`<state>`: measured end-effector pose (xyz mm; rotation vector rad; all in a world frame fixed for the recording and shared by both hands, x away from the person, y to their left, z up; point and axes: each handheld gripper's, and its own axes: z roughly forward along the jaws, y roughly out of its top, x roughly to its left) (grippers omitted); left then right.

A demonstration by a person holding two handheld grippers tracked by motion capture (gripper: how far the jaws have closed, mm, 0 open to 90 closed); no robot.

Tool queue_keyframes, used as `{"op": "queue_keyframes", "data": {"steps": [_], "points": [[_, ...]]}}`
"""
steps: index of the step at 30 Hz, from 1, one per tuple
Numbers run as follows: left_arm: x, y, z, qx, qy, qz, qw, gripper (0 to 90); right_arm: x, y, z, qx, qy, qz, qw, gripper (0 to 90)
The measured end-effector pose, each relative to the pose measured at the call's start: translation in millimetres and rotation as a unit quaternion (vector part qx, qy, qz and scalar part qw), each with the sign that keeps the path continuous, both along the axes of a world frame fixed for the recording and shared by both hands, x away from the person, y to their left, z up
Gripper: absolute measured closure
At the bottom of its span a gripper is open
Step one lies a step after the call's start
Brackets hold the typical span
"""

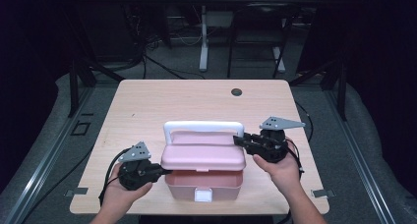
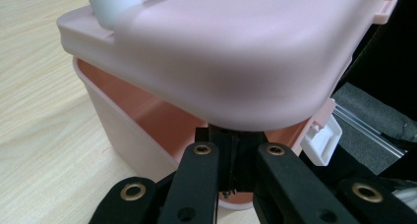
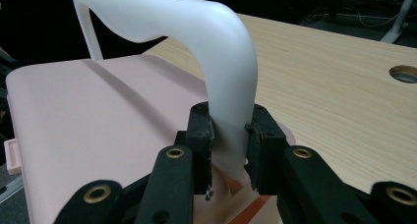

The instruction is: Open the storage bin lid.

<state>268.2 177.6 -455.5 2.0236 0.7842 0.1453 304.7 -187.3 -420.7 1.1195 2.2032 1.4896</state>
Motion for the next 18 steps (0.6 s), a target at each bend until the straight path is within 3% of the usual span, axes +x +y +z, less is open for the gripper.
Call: {"op": "queue_keyframes", "data": {"steps": [18], "points": [[-3.4,-3.2,4.5,-0.009,-0.004,-0.003,0.9999,89.8,-2.7,-4.3,-3.6,0.013,0.004,-0.008,0.9999,70.9]]}}
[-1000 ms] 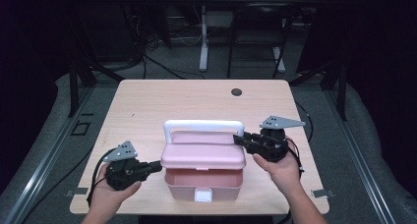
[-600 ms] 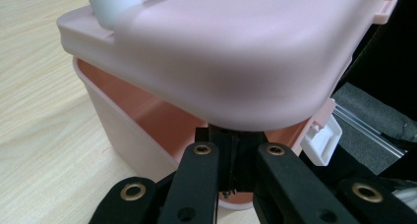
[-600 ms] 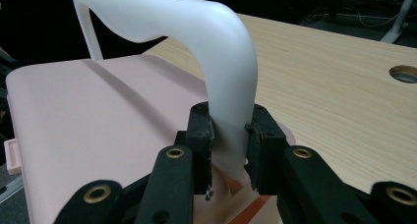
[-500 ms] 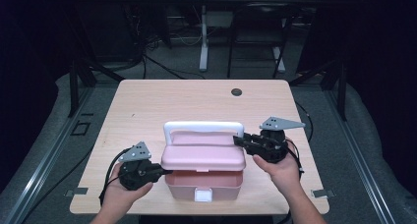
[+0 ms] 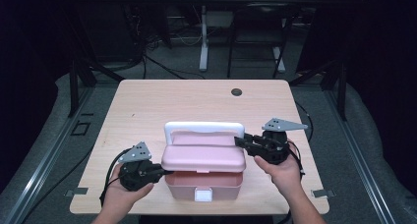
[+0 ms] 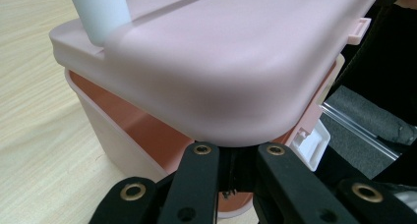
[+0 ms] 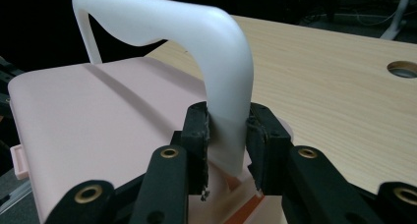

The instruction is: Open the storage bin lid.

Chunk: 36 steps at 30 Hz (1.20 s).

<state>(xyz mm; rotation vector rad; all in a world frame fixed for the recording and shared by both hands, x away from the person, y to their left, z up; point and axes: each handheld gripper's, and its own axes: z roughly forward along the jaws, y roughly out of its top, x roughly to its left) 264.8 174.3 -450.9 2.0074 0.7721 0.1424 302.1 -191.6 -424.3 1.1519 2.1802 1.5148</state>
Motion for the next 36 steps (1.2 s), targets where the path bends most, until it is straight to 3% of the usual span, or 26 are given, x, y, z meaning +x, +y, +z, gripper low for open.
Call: {"op": "queue_keyframes", "data": {"steps": [7,12,18,24,36], "points": [[1.4,0.2,1.7,-0.007,0.0,0.001,1.0,89.8,-12.1,-19.3,1.4,0.022,-0.019,-0.037,0.9989,71.6],[3.3,0.9,7.6,-0.008,-0.005,0.003,1.0,89.8,-26.8,-31.8,-7.9,0.021,-0.028,-0.059,0.9976,81.0],[6.6,0.0,16.5,-0.013,-0.01,0.006,0.9998,89.8,-36.2,-37.6,-19.9,0.026,-0.03,-0.068,0.9969,88.9],[11.7,-0.7,24.5,-0.013,-0.01,0.011,0.9998,89.8,-45.3,-25.9,-44.3,-0.002,-0.004,-0.035,0.9994,90.0],[19.1,-1.2,34.1,-0.015,-0.012,0.017,0.9997,89.9,-55.8,6.3,-54.3,-0.045,-0.007,0.019,0.9988,90.0]]}}
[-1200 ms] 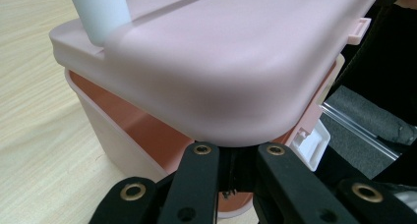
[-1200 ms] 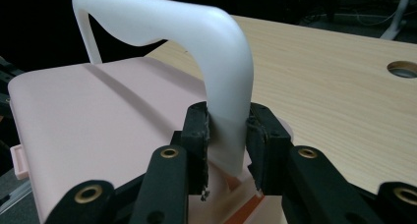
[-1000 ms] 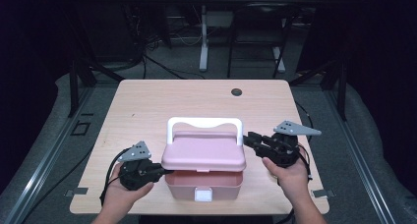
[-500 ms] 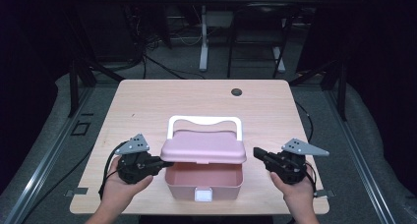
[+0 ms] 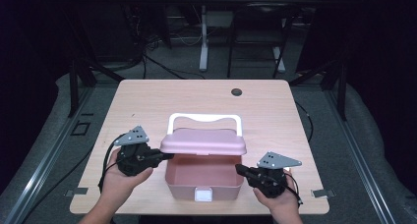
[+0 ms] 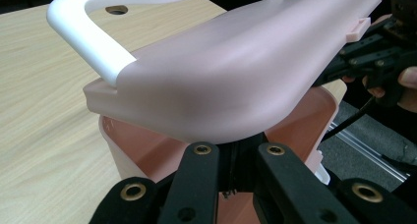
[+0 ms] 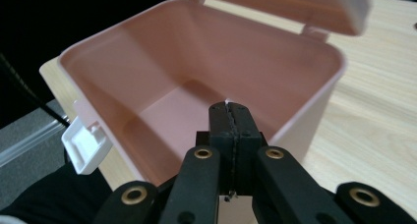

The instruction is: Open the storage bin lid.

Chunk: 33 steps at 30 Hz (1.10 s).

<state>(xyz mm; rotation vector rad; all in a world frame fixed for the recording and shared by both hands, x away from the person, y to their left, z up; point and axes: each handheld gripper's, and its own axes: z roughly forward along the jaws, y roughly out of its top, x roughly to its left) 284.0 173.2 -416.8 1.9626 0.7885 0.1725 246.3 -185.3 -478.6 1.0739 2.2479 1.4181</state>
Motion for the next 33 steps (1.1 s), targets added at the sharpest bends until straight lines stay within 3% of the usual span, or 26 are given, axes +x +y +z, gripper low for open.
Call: {"op": "queue_keyframes", "data": {"steps": [19,33], "points": [[6.9,0.2,6.5,-0.005,0.001,0.003,1.0,89.9,-1.3,16.6,-15.9,-0.007,0.027,0.032,0.9991,90.0],[12.5,0.3,12.4,-0.012,0.001,0.01,0.9999,89.9,-1.5,15.6,-17.1,-0.017,0.022,0.032,0.9991,90.0]]}}
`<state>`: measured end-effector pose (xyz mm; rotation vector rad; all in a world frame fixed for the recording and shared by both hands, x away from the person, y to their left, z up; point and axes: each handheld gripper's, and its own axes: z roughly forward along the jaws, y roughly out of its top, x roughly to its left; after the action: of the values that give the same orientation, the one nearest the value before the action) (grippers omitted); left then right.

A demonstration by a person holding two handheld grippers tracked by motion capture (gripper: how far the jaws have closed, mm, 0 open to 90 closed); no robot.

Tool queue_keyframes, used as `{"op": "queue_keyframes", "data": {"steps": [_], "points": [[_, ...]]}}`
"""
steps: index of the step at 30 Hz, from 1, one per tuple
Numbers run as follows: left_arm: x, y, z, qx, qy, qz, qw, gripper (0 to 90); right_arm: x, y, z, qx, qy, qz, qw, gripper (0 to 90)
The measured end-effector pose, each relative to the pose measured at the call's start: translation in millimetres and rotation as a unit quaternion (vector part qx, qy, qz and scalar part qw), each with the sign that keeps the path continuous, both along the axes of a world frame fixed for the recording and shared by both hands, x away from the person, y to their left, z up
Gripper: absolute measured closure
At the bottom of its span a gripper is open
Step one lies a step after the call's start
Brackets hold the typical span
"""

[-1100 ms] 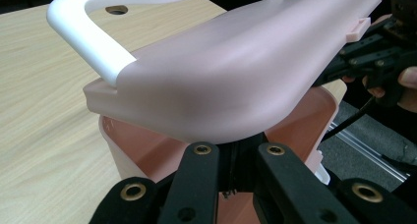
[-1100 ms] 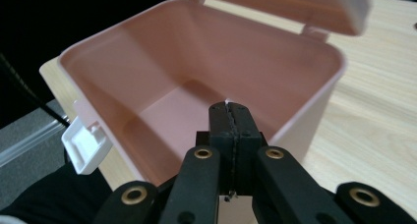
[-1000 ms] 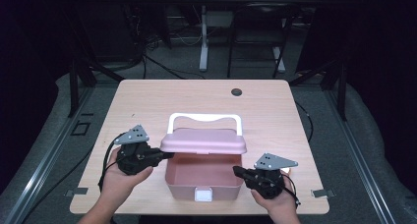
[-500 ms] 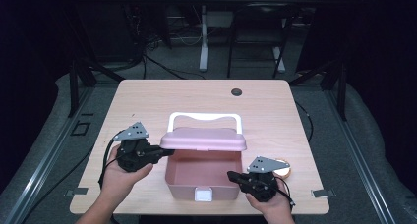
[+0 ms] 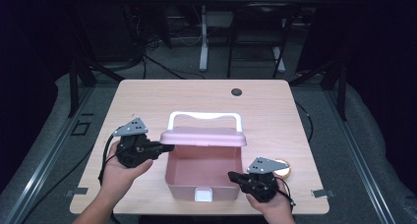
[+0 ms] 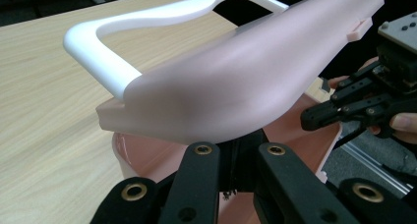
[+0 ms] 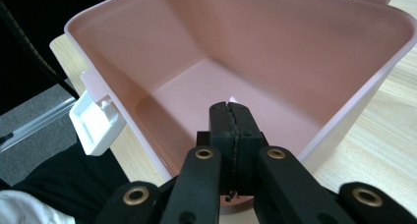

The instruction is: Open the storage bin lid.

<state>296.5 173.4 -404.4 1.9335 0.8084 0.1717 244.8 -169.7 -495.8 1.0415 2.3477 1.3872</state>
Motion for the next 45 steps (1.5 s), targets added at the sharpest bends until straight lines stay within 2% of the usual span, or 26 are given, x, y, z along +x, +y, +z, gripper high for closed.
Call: {"op": "queue_keyframes", "data": {"steps": [4,7,13,45], "points": [[2.8,-0.3,2.6,0.001,-0.003,0.002,1.0,89.9,-0.4,0.1,0.1,-0.005,-0.002,0.006,1.0,90.0],[4.3,-0.7,3.9,0.002,-0.002,0.002,1.0,89.9,0.5,-1.4,-0.1,0.001,0.003,0.009,1.0,90.0],[7.4,-1.7,6.5,0.001,-0.003,0.004,1.0,89.9,1.1,-2.2,-0.4,0.001,0.0,0.014,0.9999,90.0],[27.2,-4.6,21.2,-0.004,-0.007,0.02,0.9998,89.9,2.7,-5.2,-0.5,-0.001,-0.002,0.006,1.0,90.0]]}}
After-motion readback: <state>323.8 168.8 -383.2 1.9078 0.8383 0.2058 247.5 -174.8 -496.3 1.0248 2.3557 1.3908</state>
